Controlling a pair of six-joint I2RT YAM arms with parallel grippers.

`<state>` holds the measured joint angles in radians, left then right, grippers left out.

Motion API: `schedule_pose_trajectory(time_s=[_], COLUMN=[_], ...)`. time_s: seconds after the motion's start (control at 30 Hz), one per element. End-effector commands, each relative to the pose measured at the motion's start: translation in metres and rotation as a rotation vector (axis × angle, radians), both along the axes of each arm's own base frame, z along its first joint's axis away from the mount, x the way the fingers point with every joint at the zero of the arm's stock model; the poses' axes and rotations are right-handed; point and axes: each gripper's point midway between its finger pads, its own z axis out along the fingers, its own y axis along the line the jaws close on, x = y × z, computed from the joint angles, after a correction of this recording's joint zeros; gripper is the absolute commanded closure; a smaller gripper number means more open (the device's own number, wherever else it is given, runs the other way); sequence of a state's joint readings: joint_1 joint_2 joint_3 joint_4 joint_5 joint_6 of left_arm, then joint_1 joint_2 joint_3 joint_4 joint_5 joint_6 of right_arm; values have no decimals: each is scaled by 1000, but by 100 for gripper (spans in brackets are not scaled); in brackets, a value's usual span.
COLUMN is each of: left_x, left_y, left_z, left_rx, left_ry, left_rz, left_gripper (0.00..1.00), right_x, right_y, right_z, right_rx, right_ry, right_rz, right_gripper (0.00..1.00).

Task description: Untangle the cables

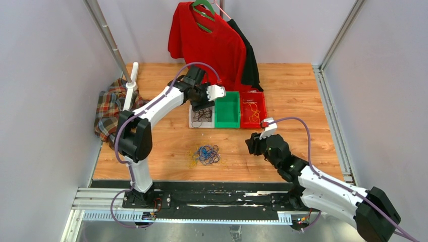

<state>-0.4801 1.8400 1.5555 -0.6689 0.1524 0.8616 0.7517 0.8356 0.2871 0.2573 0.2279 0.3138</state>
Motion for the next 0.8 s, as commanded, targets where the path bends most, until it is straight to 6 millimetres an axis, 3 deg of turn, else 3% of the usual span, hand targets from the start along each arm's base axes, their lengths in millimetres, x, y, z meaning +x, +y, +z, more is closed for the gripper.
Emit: schedule_pose_trajectory(time_s=[0.0,0.03,0.1,0.2,0.33,0.4,0.57,0.67,0.77], left_x=[21,17,7,-14,-47,-71,-154,-174,-174], left_y=[-2,-5,-11,-13,-3,2,-3,-10,-16], left_z=[-10,-7,8,34,69,76,53,27,4], left_rx=[14,2,-42,-99,-149,-181,-344,-422,-422], left_ry=[-39,-14,22,37,28,67,333,425,455], left_rz=[10,1,-15,-46,-51,-50,-30,30,27], left_gripper=[37,34,18,0,2,2,2,5,12], right_x=[9,9,9,9,12,16,22,22,20], right_y=[4,5,8,17,40,50,62,62,60], right_z=[16,16,16,18,28,32,39,38,35], right_rx=[19,17,13,25,38,34,43,50,47], right_ry=[-42,-42,-43,-40,-30,-21,-20,-17,-7], right_rz=[0,6,22,64,149,178,207,198,194], right_gripper=[57,56,55,52,50,50,51,53,54])
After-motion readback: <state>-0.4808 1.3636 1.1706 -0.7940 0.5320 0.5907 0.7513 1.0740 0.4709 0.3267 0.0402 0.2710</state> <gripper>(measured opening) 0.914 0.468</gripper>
